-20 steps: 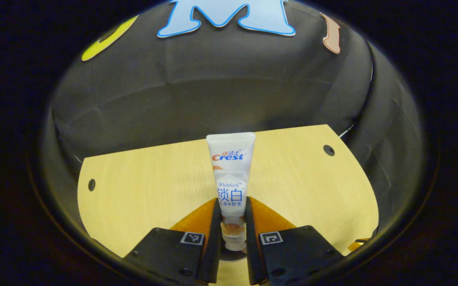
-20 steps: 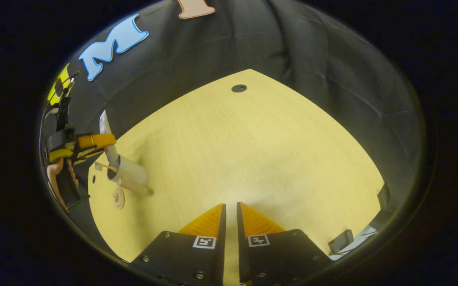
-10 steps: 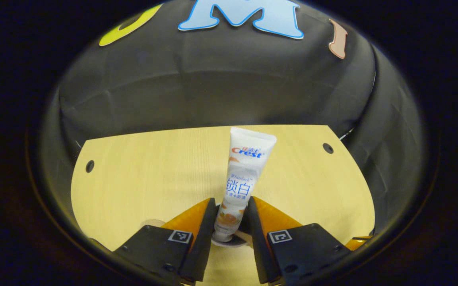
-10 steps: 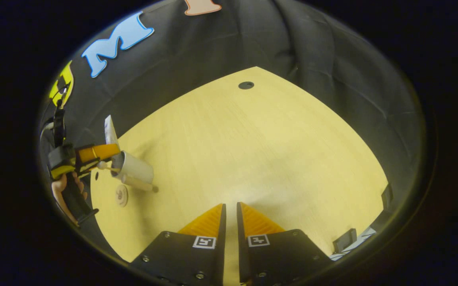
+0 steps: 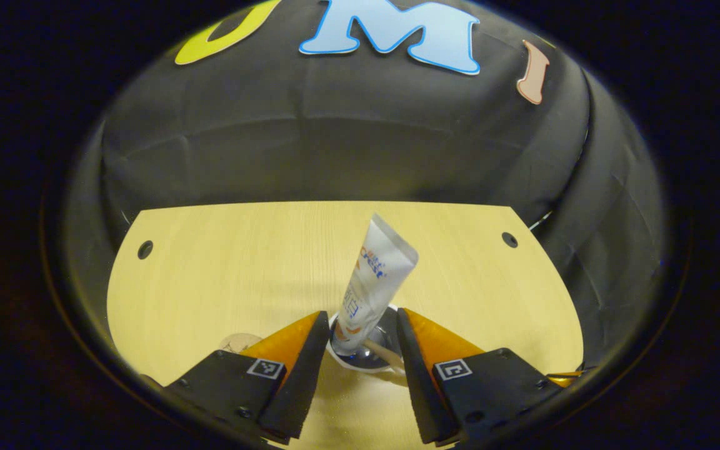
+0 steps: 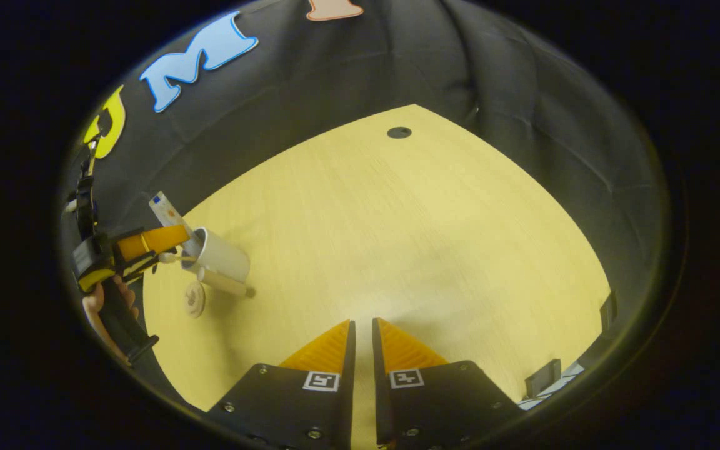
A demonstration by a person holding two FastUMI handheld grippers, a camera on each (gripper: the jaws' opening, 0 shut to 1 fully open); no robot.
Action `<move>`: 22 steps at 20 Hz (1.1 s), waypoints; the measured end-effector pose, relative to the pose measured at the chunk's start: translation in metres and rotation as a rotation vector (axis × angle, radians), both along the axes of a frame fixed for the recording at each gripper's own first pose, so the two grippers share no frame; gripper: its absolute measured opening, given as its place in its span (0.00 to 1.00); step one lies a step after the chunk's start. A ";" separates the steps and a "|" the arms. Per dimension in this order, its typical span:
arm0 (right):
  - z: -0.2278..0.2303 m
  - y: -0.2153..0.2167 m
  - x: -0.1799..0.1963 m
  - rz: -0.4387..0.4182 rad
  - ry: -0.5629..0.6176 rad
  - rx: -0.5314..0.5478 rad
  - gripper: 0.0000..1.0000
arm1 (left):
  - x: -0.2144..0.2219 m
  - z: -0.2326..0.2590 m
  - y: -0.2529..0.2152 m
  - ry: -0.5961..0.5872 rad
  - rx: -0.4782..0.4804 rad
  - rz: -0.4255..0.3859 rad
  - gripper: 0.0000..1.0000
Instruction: Put the toothbrush and toothpaste on the desktop into the cup, then pick up the cup and place it on the coaster on the desktop.
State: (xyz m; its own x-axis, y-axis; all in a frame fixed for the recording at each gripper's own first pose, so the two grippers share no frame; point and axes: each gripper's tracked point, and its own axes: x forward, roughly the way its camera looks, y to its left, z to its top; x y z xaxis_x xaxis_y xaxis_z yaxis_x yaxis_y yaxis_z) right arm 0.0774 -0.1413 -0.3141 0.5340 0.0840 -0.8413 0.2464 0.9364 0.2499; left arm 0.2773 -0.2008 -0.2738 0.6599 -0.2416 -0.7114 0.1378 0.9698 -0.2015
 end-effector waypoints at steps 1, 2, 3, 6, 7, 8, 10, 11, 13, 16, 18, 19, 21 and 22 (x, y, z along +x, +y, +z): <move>0.002 0.001 0.001 0.012 -0.006 -0.002 0.14 | -0.005 0.002 0.002 0.001 -0.008 -0.001 0.74; 0.004 0.001 0.004 0.025 -0.013 -0.005 0.14 | -0.007 0.004 0.003 -0.002 -0.018 -0.002 0.73; 0.005 0.005 0.008 0.040 -0.020 -0.007 0.14 | -0.011 0.007 0.004 0.000 -0.027 -0.006 0.73; 0.009 0.022 0.023 0.088 -0.040 0.002 0.19 | -0.029 0.013 0.012 0.007 -0.031 -0.016 0.73; 0.013 0.030 0.023 0.103 -0.046 0.005 0.16 | -0.035 0.015 0.015 0.010 -0.032 -0.021 0.73; 0.017 0.036 0.027 0.122 -0.053 0.007 0.16 | -0.042 0.017 0.019 0.012 -0.034 -0.027 0.73; 0.018 0.053 0.037 0.159 -0.062 0.010 0.16 | -0.057 0.022 0.026 0.011 -0.040 -0.037 0.75; 0.020 0.060 0.041 0.177 -0.066 0.014 0.16 | -0.063 0.023 0.030 0.012 -0.040 -0.039 0.79; 0.025 0.076 0.047 0.217 -0.068 0.029 0.17 | -0.074 0.023 0.043 0.018 -0.039 -0.032 0.75; 0.027 0.096 0.059 0.285 -0.072 0.021 0.22 | -0.089 0.022 0.062 0.030 -0.041 -0.006 0.75; 0.028 0.109 0.065 0.331 -0.071 0.006 0.31 | -0.099 0.022 0.077 0.032 -0.041 0.014 0.75; 0.028 0.114 0.069 0.354 -0.073 -0.005 0.31 | -0.105 0.021 0.086 0.032 -0.034 0.024 0.75; 0.029 0.128 0.076 0.398 -0.077 -0.022 0.31 | -0.120 0.021 0.101 0.039 -0.026 0.040 0.79; 0.029 0.134 0.079 0.418 -0.079 -0.033 0.31 | -0.129 0.020 0.109 0.044 -0.025 0.047 0.75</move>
